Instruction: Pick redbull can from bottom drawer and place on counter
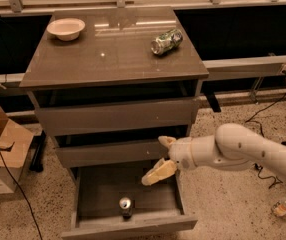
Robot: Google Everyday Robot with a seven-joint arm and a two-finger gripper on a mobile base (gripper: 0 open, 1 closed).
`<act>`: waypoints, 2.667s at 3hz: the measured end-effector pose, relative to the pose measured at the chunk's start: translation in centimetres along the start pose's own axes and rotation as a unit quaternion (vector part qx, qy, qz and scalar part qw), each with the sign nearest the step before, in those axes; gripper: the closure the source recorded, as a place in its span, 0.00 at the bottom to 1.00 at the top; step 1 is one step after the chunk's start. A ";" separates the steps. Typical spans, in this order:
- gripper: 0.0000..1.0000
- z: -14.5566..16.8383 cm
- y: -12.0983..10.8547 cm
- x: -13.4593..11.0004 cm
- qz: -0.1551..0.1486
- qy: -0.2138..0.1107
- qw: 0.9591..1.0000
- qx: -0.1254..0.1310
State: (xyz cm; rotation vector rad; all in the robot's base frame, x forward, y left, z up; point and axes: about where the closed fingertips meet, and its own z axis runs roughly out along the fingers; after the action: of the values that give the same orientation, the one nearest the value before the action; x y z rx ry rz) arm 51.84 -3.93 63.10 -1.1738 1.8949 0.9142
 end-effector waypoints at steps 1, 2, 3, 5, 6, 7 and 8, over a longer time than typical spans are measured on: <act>0.00 4.1 -0.7 4.3 0.019 -0.026 0.999 -0.009; 0.00 5.0 -0.5 5.6 0.030 -0.028 0.999 -0.018; 0.00 5.2 -0.5 5.7 0.033 -0.028 0.999 -0.017; 0.00 10.5 -2.4 11.2 0.069 -0.052 0.996 -0.023; 0.00 14.6 -3.7 15.8 0.119 -0.080 0.989 -0.043; 0.00 14.7 -3.3 15.7 0.118 -0.078 0.989 -0.045; 0.00 16.5 -5.0 17.3 0.128 -0.078 0.989 -0.019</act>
Offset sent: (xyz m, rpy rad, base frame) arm 0.0003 0.0127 -0.0517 0.0552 0.0186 -0.0124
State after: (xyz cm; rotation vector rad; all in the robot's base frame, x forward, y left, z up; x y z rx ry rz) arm 54.13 1.14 39.33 -0.8651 1.9342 1.1494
